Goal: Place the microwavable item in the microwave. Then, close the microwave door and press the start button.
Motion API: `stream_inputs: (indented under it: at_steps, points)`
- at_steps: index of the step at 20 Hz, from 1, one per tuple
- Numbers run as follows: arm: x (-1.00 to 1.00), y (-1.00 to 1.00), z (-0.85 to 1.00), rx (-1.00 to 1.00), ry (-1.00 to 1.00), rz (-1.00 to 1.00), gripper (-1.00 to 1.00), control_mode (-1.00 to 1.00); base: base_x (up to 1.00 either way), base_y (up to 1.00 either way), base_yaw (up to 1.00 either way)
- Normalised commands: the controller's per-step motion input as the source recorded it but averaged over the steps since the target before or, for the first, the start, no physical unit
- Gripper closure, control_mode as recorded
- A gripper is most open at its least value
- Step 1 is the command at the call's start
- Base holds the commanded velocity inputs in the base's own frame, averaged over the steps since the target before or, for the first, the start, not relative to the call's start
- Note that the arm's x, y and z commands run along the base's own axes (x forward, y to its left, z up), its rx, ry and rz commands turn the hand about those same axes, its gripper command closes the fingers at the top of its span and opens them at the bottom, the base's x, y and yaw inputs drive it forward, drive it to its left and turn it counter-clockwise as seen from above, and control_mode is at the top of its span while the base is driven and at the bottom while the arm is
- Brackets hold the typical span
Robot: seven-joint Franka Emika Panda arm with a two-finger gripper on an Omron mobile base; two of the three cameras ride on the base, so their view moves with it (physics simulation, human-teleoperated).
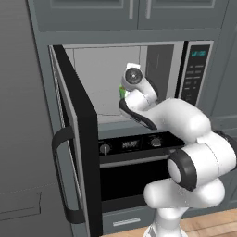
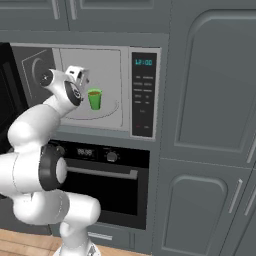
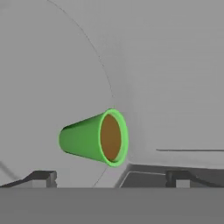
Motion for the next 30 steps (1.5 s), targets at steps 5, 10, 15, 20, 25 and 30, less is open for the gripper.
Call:
stream_inputs:
  at_steps: [5, 10, 15, 20, 25, 30]
  points:
    - [-1.0, 0.02, 0.65, 0.0, 0.0, 0.0, -1.0, -1.0, 0.0, 0.0, 0.0]
    - [-1.0, 0.05, 0.53, -0.01, 0.0, 0.0, -1.0, -1.0, 0.0, 0.0, 0.0]
    - [-1.0, 0.27, -0.1, -0.08, -0.1, 0.0, -1.0, -1.0, 0.0, 0.0, 0.0]
    - [-1.0, 0.12, 0.03, -0.09, -0.18, 0.0, -1.0, -1.0, 0.0, 0.0, 0.0]
    - [-1.0, 0.0, 0.45, -0.07, -0.15, 0.0, -1.0, -1.0, 0.0, 0.0, 0.0]
    - [-1.0, 0.04, 0.34, -0.03, -0.06, 0.0, -1.0, -1.0, 0.0, 0.0, 0.0]
